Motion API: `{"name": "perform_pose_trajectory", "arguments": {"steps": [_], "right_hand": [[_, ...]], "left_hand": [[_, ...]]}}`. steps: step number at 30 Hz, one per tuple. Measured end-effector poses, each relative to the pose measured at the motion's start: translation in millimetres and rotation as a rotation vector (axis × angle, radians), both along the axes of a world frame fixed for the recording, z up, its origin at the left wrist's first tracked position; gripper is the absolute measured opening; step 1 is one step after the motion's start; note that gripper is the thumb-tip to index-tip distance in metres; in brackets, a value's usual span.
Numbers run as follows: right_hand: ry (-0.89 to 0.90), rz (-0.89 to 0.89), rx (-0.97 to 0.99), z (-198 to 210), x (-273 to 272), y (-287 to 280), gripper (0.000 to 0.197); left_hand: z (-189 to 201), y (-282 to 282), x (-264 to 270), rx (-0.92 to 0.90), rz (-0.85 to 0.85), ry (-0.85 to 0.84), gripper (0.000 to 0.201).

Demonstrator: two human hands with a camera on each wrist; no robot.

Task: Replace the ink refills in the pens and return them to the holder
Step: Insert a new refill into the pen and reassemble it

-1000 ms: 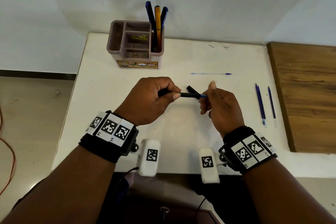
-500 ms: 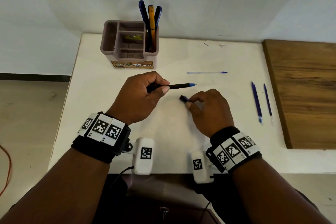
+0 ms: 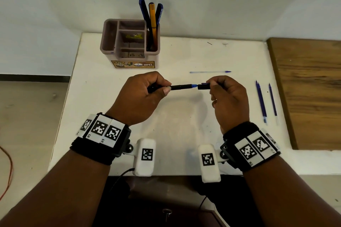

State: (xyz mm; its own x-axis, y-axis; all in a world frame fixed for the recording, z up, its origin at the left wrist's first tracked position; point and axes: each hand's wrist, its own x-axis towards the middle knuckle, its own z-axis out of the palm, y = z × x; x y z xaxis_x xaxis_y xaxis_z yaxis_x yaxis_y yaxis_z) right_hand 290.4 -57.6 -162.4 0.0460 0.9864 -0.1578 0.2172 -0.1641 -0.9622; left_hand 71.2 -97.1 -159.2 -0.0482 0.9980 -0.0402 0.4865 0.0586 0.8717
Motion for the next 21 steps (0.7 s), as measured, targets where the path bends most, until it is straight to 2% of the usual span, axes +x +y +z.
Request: {"name": "perform_pose_trajectory", "arguments": {"steps": [7,21], "right_hand": [[0.035,-0.049,0.002,1.4,3.8,2.7,0.017],[0.072,0.159,-0.07,3.8,-7.1,-6.3,0.015]], "left_hand": [[0.1,-0.4,0.3,-0.003,-0.016,-0.01,0.011],[-3.1,-1.4,5.0,-0.008,-0.064,-0.027,0.007]]}}
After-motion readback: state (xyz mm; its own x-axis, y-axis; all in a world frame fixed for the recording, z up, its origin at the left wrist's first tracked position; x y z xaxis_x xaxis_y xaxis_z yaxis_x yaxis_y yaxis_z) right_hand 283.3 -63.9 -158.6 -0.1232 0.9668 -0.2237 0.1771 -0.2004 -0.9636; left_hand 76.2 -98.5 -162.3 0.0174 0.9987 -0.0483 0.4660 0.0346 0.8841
